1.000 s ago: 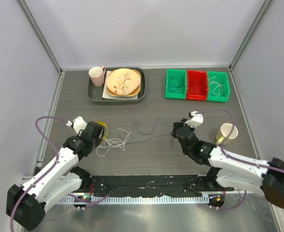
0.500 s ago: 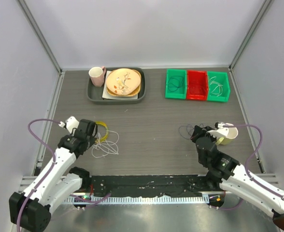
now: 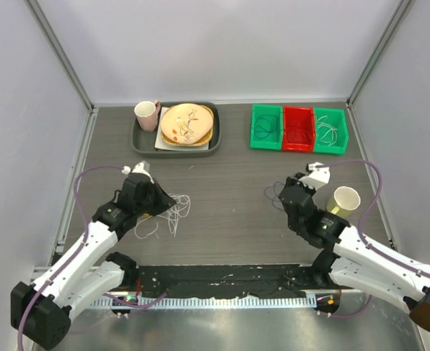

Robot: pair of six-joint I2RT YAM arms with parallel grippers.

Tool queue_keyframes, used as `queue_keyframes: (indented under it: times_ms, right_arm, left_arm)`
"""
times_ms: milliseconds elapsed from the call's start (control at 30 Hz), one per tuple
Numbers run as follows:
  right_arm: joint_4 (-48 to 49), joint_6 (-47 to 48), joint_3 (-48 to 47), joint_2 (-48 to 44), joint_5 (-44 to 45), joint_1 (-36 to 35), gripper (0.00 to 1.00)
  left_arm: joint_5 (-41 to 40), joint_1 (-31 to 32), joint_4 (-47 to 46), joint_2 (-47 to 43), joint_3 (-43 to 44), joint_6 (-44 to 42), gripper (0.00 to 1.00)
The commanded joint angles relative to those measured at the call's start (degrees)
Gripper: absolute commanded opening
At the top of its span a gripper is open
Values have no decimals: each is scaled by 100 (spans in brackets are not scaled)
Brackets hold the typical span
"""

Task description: Untangle the cables

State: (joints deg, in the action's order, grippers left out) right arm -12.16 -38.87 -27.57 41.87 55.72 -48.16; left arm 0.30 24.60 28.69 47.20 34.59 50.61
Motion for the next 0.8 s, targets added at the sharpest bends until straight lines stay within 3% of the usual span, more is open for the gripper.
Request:
queue_keyframes:
  times_ms: [0, 133, 467, 767]
  right_arm:
    - [618, 861, -1072, 715, -113, 184, 1]
    - [1189, 1513, -1723, 1463, -998, 833, 1]
    - [2349, 2217, -3631, 3686, -2327, 2135, 1]
    - [2438, 2789, -5468, 5550, -2189, 2539, 1]
  left_arm:
    - [550, 545, -995, 210, 232, -209, 0]
    - [595, 730, -1207, 491, 215, -236, 5]
    - [647, 748, -1594, 1625, 83, -192, 2]
    - [436, 748, -1744, 2390, 48, -218, 1]
